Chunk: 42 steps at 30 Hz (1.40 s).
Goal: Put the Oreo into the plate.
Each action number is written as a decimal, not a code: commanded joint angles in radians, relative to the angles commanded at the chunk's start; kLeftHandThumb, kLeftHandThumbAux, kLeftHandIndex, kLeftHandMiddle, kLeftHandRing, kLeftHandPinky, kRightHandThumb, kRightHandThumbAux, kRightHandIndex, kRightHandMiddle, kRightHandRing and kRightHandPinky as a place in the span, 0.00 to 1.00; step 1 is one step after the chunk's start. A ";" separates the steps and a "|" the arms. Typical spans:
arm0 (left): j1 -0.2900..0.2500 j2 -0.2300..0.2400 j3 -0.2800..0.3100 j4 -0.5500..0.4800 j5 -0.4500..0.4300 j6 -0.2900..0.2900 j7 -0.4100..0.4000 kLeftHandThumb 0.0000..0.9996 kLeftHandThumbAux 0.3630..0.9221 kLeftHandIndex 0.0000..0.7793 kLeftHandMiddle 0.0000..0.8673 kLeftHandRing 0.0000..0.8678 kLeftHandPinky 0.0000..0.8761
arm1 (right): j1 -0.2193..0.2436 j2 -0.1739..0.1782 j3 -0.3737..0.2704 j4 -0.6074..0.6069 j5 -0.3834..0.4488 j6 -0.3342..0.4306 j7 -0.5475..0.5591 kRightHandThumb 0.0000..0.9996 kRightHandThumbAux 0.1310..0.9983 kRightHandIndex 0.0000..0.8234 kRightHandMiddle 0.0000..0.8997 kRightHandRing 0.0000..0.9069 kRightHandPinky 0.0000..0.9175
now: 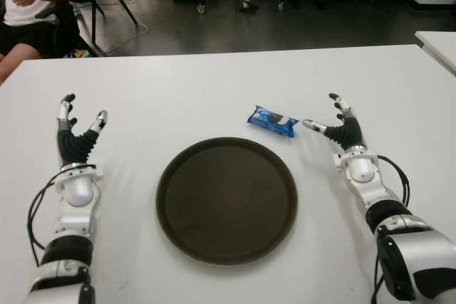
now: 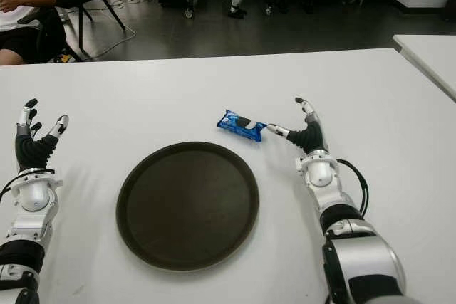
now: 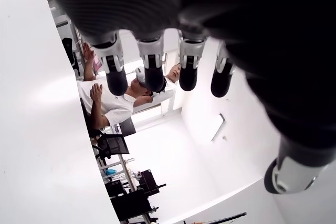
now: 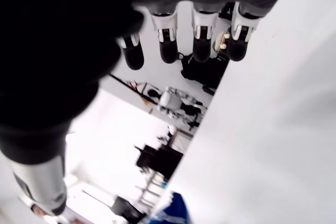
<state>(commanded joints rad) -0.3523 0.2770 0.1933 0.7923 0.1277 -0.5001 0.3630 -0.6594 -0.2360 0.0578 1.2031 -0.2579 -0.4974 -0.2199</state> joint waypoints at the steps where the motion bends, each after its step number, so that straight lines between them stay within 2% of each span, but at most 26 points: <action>1: 0.000 0.000 -0.001 0.000 0.000 0.001 0.001 0.00 0.42 0.02 0.00 0.00 0.00 | -0.001 -0.008 0.011 -0.018 -0.011 0.009 0.007 0.00 0.66 0.00 0.00 0.00 0.00; 6: -0.001 -0.001 -0.003 -0.001 0.000 0.001 0.002 0.00 0.42 0.02 0.00 0.00 0.00 | -0.018 -0.035 0.057 -0.063 -0.062 0.071 0.033 0.00 0.69 0.00 0.00 0.00 0.00; 10: -0.001 -0.001 -0.004 0.000 0.000 0.001 0.004 0.00 0.42 0.02 0.00 0.00 0.00 | -0.037 -0.055 0.114 -0.131 -0.125 0.174 0.070 0.00 0.71 0.00 0.00 0.00 0.00; 15: -0.001 -0.002 -0.005 -0.001 0.001 0.002 0.005 0.00 0.42 0.02 0.00 0.00 0.00 | -0.037 -0.061 0.166 -0.205 -0.170 0.279 0.131 0.00 0.69 0.00 0.00 0.00 0.00; 25: 0.002 -0.005 -0.010 -0.008 0.002 0.003 0.011 0.00 0.42 0.02 0.00 0.00 0.00 | -0.012 -0.084 0.235 -0.392 -0.225 0.425 0.283 0.00 0.68 0.00 0.00 0.00 0.00; 32: 0.003 -0.008 -0.014 -0.013 0.004 0.007 0.016 0.00 0.42 0.02 0.00 0.00 0.00 | -0.036 -0.104 0.304 -0.433 -0.294 0.491 0.372 0.00 0.60 0.00 0.00 0.00 0.00; 42: 0.003 -0.012 -0.020 -0.019 0.006 0.011 0.023 0.00 0.42 0.02 0.00 0.00 0.00 | -0.042 -0.110 0.343 -0.489 -0.341 0.564 0.420 0.00 0.56 0.00 0.00 0.00 0.00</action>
<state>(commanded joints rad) -0.3491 0.2647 0.1734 0.7730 0.1340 -0.4886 0.3861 -0.7011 -0.3461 0.4011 0.7137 -0.5991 0.0664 0.2003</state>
